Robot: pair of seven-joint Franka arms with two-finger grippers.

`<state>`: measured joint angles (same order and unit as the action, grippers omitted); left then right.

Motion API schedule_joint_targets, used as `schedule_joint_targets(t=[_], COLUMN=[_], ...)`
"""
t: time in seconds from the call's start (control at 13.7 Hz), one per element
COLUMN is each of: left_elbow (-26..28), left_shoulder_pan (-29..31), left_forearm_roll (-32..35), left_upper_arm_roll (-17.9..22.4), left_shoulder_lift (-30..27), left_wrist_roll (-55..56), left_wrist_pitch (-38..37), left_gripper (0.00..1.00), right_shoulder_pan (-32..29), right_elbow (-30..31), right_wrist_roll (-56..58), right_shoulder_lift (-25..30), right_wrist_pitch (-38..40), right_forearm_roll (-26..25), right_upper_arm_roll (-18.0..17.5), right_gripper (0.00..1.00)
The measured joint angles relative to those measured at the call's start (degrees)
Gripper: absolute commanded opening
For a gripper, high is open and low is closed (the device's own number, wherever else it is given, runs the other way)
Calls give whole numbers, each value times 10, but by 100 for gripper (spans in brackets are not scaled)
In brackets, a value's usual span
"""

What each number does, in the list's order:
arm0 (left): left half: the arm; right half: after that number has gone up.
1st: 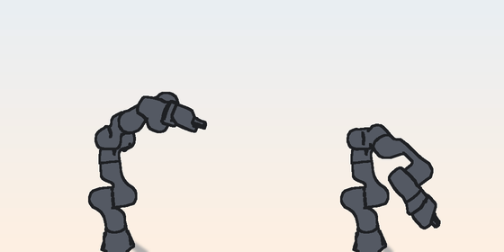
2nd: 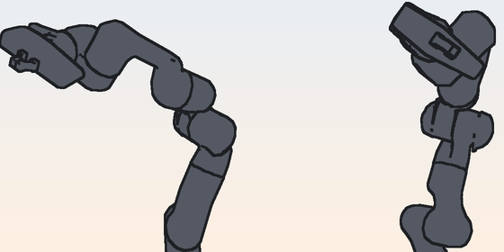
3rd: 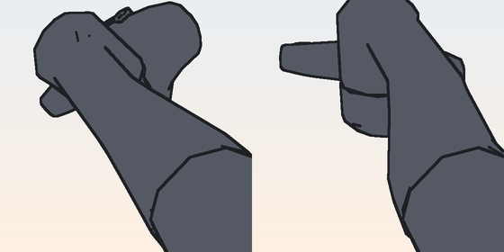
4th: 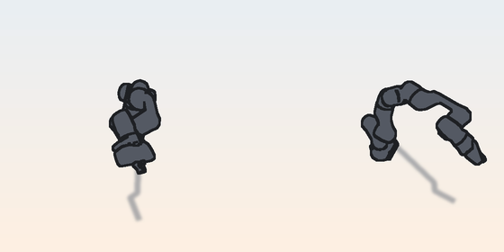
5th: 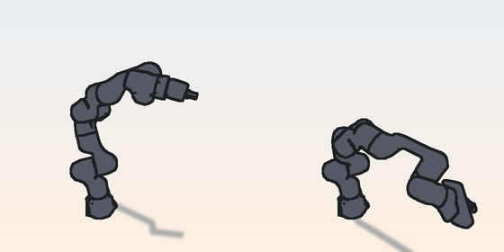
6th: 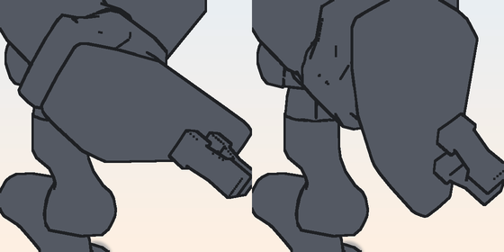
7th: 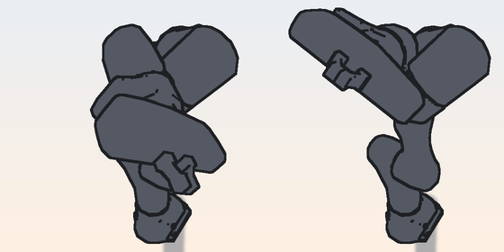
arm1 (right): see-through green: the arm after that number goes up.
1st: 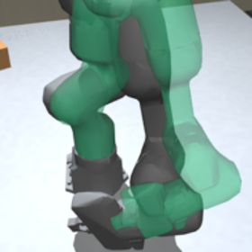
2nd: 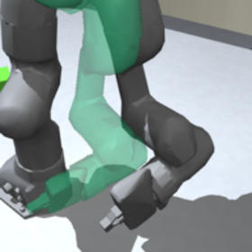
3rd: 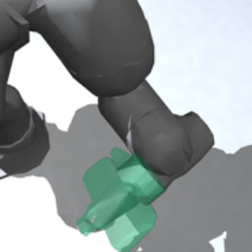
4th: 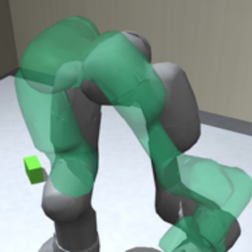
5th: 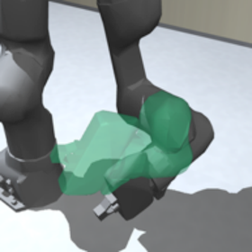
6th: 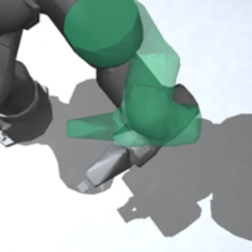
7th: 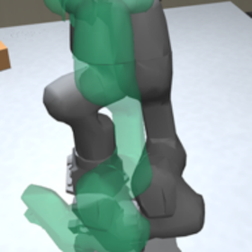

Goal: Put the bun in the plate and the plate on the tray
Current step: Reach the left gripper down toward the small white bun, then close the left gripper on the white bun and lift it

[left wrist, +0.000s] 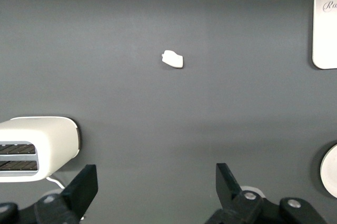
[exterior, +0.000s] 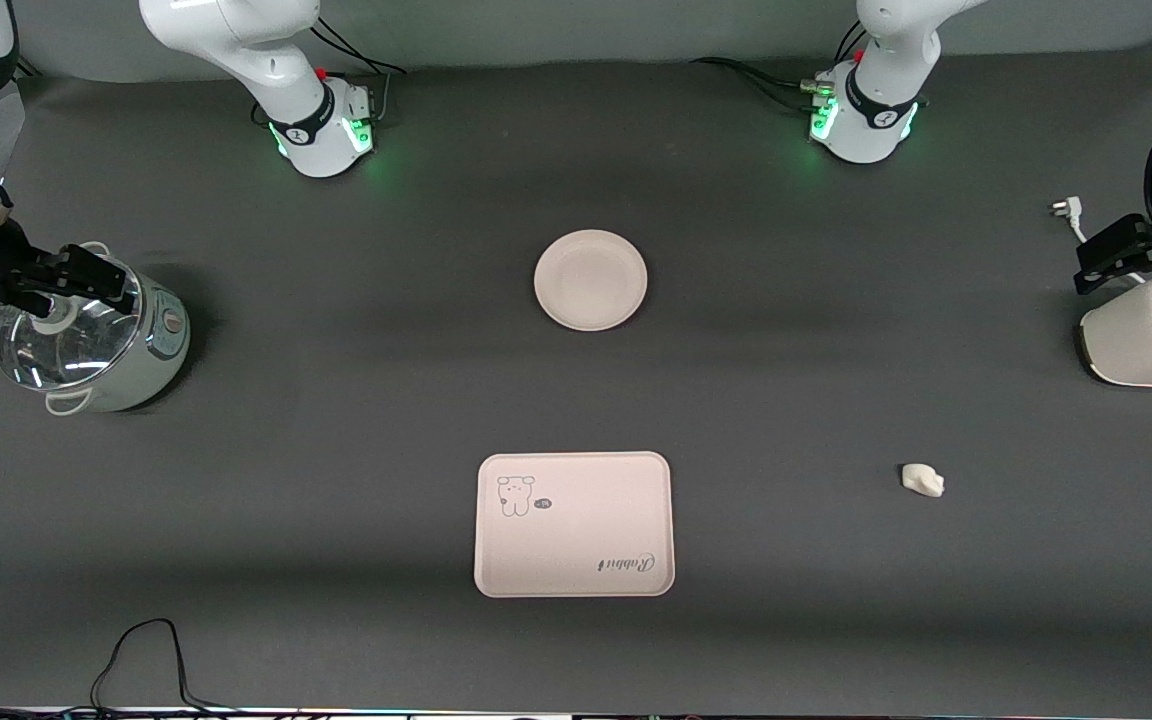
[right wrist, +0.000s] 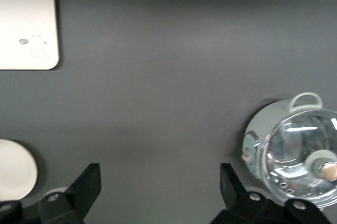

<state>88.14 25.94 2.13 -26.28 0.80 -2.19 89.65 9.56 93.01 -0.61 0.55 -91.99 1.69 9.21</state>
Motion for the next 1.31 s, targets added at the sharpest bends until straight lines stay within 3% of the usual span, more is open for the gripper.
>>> schedule_joint_targets(t=[0.22,0.37,0.73,0.95,1.1,1.31], left_elbow=[8,37,220,235,234,228], left_shoulder_pan=[0,1,1,1,-6,-20], left_forearm_roll=[0,1,34,119,171,222], left_upper_arm_roll=[1,3,21,27,26,24], left_shoulder_lift=[13,54,204,289,319,338], left_wrist_roll=[-2,-2,28,87,142,208], left_wrist_pitch=[7,67,452,558,594,602], left_gripper=[100,100,100,100,90,49], right_shoulder_pan=[1,1,1,1,1,1], right_elbow=[0,0,0,0,0,0], right_wrist_roll=[0,0,0,0,0,0], right_shoulder_lift=[-1,-2,-5,-6,-7,-7], right_wrist_pitch=[2,4,5,5,5,7], right_forearm_roll=[25,32,33,33,34,34], right_upper_arm_roll=[-2,-3,-3,-3,-3,-3], right_gripper=[100,100,100,100,100,100])
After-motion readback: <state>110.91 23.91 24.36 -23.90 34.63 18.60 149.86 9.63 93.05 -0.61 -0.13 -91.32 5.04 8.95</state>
